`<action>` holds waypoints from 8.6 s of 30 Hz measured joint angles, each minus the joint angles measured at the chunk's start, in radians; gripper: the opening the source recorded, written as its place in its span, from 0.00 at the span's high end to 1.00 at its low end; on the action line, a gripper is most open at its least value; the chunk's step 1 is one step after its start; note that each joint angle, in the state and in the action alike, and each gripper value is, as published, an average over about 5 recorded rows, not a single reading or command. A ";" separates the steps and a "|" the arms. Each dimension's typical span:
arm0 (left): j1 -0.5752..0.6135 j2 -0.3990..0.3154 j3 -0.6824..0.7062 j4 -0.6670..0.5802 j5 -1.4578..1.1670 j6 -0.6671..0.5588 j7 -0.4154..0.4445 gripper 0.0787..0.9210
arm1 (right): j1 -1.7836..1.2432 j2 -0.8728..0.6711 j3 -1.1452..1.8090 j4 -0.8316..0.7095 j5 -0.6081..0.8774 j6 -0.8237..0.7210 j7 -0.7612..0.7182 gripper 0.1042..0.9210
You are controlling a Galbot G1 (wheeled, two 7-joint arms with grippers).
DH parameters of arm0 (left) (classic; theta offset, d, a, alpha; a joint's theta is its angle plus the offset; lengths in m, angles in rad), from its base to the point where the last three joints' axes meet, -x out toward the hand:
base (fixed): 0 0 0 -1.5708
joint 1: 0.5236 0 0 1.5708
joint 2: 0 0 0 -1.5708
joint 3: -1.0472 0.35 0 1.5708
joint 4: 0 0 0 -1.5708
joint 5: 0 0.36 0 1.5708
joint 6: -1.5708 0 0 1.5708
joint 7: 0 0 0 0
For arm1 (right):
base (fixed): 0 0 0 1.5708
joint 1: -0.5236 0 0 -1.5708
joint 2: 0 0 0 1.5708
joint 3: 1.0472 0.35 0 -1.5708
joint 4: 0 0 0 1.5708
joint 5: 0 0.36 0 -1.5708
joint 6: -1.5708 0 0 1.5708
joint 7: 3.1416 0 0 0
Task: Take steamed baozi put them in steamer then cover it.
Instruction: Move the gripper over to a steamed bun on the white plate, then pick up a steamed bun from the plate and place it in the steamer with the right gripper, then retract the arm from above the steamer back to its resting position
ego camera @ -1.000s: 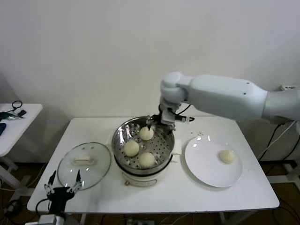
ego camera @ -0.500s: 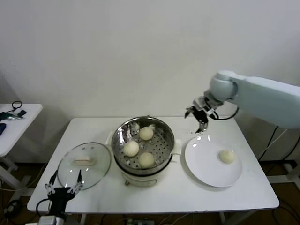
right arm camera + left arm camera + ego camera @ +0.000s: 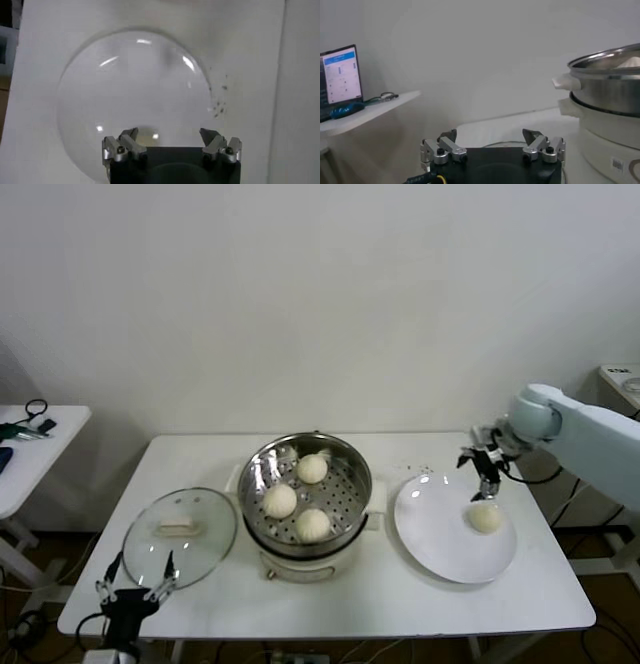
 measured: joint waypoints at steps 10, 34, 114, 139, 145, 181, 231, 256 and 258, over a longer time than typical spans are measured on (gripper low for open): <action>-0.006 -0.006 0.002 0.019 0.007 0.000 0.001 0.12 | -0.155 0.010 0.139 -0.107 -0.110 0.011 -0.006 0.12; -0.011 -0.012 -0.001 0.041 0.018 -0.004 0.001 0.12 | -0.244 0.123 0.228 -0.252 -0.188 0.027 -0.014 0.14; -0.023 0.032 0.062 0.038 -0.043 -0.025 -0.019 0.12 | 0.518 0.596 -0.661 0.099 0.841 -0.268 0.245 0.26; -0.022 0.039 0.058 0.055 -0.046 -0.029 -0.019 0.12 | 0.448 0.606 -0.632 0.054 0.806 -0.275 0.265 0.13; -0.016 0.037 0.057 0.054 -0.044 -0.031 -0.019 0.12 | 0.460 0.592 -0.620 0.066 0.806 -0.271 0.253 0.12; -0.004 -0.004 0.020 0.000 0.046 -0.024 -0.002 0.12 | 0.089 0.056 -0.084 0.289 0.733 0.160 0.648 0.12; -0.176 0.090 0.083 0.146 1.304 0.115 0.000 0.12 | -1.595 0.399 1.607 0.559 0.367 0.236 0.876 0.12; -0.477 0.112 0.134 0.527 1.490 0.143 -0.076 0.12 | -1.647 0.470 1.650 0.521 0.284 0.245 0.879 0.12; -0.488 0.116 0.134 0.539 1.489 0.145 -0.080 0.12 | -1.646 0.472 1.650 0.518 0.280 0.246 0.878 0.12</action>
